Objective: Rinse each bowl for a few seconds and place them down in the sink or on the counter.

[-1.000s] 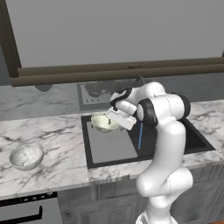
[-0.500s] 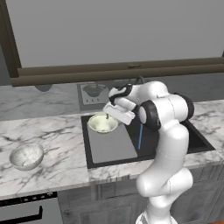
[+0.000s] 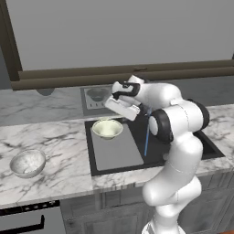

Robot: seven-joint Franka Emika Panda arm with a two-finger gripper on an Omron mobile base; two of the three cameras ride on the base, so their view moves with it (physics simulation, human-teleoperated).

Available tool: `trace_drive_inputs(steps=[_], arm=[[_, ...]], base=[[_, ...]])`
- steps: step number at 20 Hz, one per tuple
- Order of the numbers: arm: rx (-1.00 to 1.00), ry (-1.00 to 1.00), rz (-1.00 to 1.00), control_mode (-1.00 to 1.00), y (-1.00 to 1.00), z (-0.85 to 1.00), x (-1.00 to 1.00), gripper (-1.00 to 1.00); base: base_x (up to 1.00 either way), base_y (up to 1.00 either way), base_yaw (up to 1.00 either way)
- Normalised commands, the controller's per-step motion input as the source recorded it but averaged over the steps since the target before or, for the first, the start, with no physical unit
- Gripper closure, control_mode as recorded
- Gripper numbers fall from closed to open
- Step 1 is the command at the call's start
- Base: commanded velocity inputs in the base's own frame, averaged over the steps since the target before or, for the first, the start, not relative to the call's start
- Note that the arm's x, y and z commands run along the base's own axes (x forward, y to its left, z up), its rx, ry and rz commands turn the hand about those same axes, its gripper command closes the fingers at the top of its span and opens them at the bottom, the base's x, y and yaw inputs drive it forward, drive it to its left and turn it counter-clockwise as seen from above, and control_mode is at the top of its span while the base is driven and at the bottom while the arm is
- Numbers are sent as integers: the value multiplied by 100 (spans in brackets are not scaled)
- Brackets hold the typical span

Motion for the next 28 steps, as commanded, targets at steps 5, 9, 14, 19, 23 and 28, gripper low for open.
trace_drive_inputs(steps=[5, 9, 14, 19, 23, 28], arm=[[0, -1, 0, -100, 10, 53, -47, -100], [0, -5, 0, -100, 26, 24, -69, -100], [0, -6, 0, -100, 50, 4, -71, -100], [-3, -2, 2, -100, 54, 15, -42, -100], [-3, 0, 6, -100, 43, 22, -26, -100], [-5, 0, 7, -100, 42, 21, -25, -100]], base=[[0, 0, 0], [0, 0, 0], [0, 0, 0], [0, 0, 0], [0, 0, 0], [0, 0, 0]])
